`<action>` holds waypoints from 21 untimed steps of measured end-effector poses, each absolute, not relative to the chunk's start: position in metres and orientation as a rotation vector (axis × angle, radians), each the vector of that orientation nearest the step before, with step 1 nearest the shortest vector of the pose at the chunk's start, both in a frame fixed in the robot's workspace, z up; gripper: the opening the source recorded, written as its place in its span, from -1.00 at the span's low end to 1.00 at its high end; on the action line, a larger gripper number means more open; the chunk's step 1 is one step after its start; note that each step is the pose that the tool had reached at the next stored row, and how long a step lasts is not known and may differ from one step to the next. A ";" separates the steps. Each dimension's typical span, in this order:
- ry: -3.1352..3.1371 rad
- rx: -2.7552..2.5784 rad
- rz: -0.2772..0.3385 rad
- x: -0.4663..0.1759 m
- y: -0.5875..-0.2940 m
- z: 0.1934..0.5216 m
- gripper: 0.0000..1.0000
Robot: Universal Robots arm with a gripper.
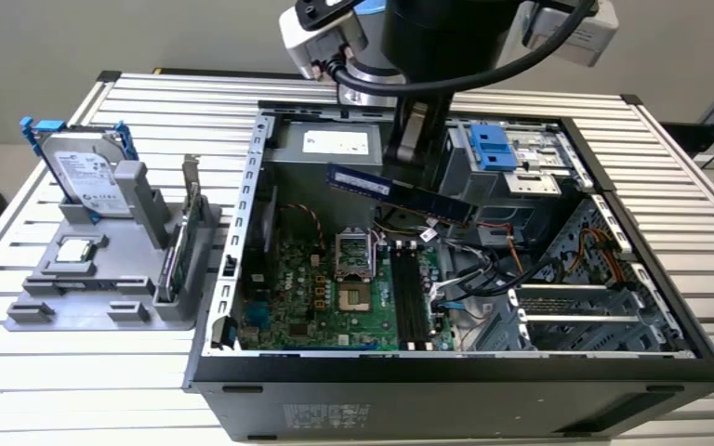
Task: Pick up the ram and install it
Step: 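Insert the ram into the slot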
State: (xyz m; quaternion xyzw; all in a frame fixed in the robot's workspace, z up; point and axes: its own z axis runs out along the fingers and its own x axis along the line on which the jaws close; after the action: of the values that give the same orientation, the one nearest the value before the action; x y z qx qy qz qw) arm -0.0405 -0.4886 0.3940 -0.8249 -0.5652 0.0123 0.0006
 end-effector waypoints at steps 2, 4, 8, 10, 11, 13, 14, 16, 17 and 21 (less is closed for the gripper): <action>-1.755 -2.604 0.039 -0.040 -0.489 0.394 -1.00; -1.736 -2.617 0.039 -0.040 -0.489 0.394 -1.00; -1.696 -2.642 0.038 -0.040 -0.489 0.394 -1.00; -1.677 -2.654 0.038 -0.040 -0.489 0.394 -1.00; -1.668 -2.660 0.038 -0.040 -0.489 0.394 -1.00; -1.650 -2.670 0.039 -0.040 -0.489 0.394 -1.00; -1.640 -2.676 0.038 -0.040 -0.489 0.394 -1.00; -1.621 -2.688 0.038 -0.039 -0.489 0.394 -1.00; -1.612 -2.693 0.038 -0.039 -0.489 0.394 -1.00; -1.574 -2.715 0.038 -0.039 -0.489 0.394 -1.00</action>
State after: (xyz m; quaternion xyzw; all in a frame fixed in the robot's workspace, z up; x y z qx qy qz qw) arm -0.0389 -0.4887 0.3940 -0.8650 -0.5016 0.0122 0.0015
